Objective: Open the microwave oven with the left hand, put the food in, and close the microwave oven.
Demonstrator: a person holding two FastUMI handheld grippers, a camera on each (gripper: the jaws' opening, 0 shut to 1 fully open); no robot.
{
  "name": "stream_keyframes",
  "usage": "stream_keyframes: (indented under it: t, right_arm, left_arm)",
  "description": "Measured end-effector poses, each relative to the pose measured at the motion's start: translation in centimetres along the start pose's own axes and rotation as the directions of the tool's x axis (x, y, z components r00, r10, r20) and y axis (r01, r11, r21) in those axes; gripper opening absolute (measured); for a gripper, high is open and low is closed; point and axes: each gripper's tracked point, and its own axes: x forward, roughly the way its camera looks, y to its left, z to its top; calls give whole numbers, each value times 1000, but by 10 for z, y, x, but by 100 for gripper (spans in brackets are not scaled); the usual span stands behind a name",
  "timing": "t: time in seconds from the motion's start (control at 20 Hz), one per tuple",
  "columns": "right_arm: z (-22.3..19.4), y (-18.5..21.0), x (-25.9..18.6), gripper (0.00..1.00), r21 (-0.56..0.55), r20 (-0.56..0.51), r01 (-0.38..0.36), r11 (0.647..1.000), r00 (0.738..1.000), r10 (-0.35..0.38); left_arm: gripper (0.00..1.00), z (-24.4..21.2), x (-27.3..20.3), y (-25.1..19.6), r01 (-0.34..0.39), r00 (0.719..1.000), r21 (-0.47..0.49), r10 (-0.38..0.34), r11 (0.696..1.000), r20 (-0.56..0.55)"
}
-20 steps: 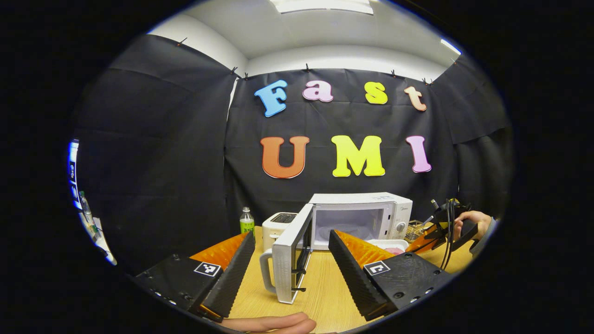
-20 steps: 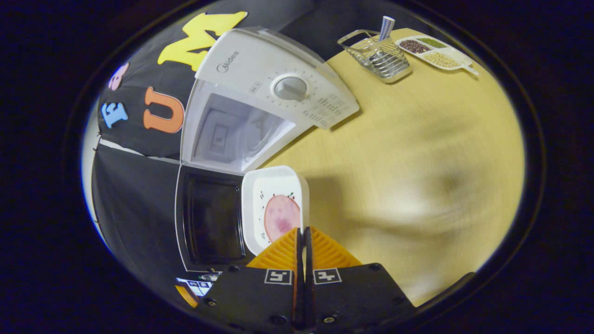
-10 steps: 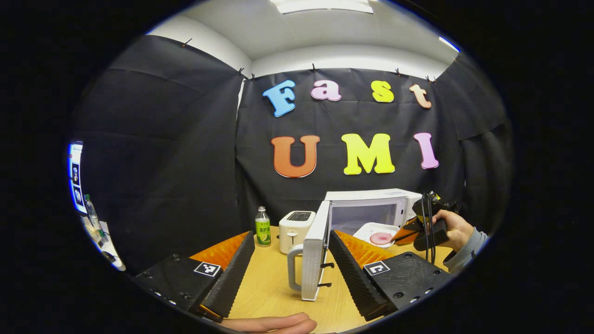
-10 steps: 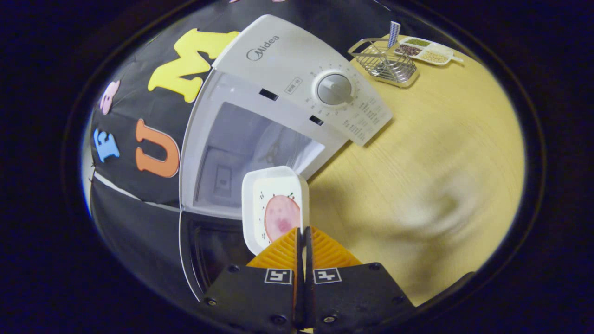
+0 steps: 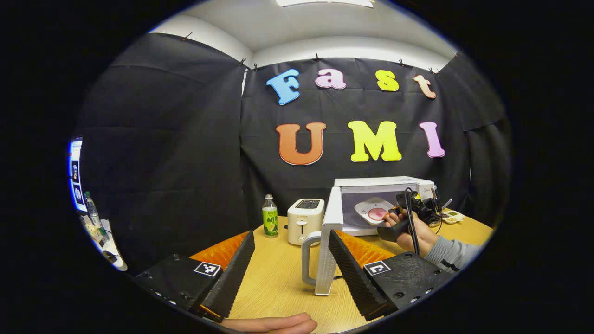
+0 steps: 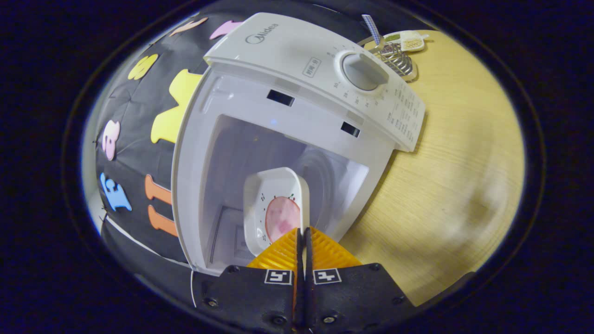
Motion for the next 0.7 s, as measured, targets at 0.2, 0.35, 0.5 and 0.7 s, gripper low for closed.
stream_keyframes:
  t: [0.2, 0.35, 0.5, 0.7]
  right_arm:
    - [-3, -2, 28, 4, 65, 56, -17, 998, 998, 14]
    - [2, -8, 40, 6, 60, 129, -11, 998, 992, 4]
    - [3, -7, 51, 7, 19, 183, -16, 1000, 983, 12]
    - [0, -2, 49, 11, -84, 199, 2, 996, 980, 15]
  left_arm:
    - [96, -11, 6, 1, -1, 1000, -8, 1, 1000, -25]
    - [96, -14, 10, 3, -7, 1000, -12, 7, 1000, -29]
    - [96, -13, 8, 2, -10, 1000, 4, 10, 1000, -14]
    - [96, -15, 9, 4, -20, 1000, -1, 20, 1000, -5]
